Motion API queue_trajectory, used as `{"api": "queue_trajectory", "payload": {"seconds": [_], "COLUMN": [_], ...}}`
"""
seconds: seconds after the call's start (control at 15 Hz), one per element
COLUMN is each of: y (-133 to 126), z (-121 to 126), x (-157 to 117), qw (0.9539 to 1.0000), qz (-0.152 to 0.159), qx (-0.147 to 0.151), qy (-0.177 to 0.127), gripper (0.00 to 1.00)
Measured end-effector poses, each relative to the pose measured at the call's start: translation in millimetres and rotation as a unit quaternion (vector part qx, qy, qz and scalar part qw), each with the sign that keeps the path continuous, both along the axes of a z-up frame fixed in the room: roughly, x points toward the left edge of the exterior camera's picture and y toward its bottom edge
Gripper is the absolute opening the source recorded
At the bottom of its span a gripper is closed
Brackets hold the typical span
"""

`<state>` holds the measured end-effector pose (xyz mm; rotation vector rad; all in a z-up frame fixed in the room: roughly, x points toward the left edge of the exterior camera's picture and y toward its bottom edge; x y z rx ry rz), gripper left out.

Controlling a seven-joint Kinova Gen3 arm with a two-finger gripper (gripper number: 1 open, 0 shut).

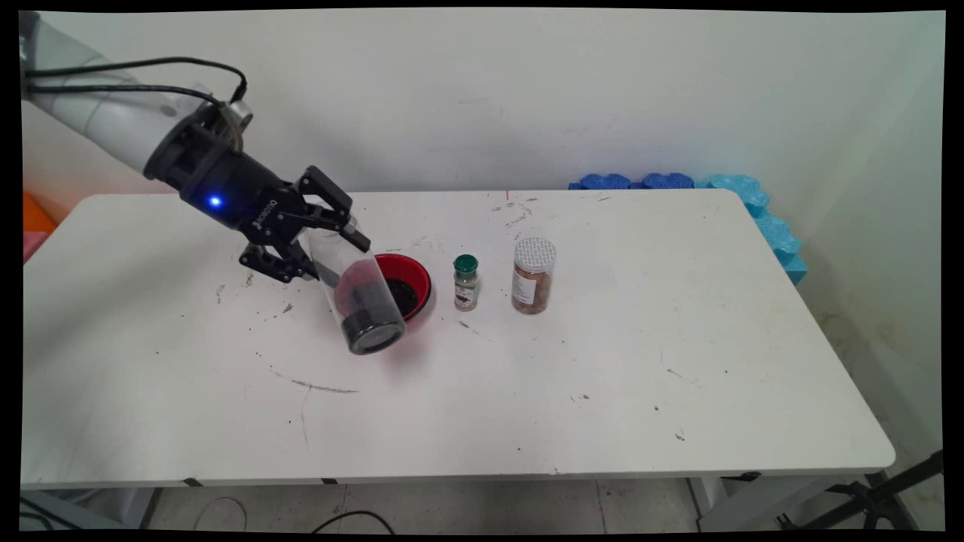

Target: Pour the black seasoning powder in the red bowl

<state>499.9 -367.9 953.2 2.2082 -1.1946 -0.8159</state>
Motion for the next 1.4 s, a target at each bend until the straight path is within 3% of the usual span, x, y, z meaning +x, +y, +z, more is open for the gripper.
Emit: {"api": "queue_trajectory", "payload": {"seconds": [0.27, 0.53, 0.93, 1.27, 1.4], "y": [-7, -14, -26, -30, -31], "z": [-12, -23, -36, -42, -45], "x": [-1, 0, 4, 11, 14], "qw": [0.9979, 0.9915, 0.9717, 0.9580, 0.9504], "qz": [0.045, 0.088, 0.160, 0.197, 0.215], "qx": [0.042, 0.083, 0.146, 0.174, 0.187], "qy": [0.022, 0.048, 0.094, 0.114, 0.124], "gripper": [0.00, 0.00, 0.00, 0.00, 0.00]}}
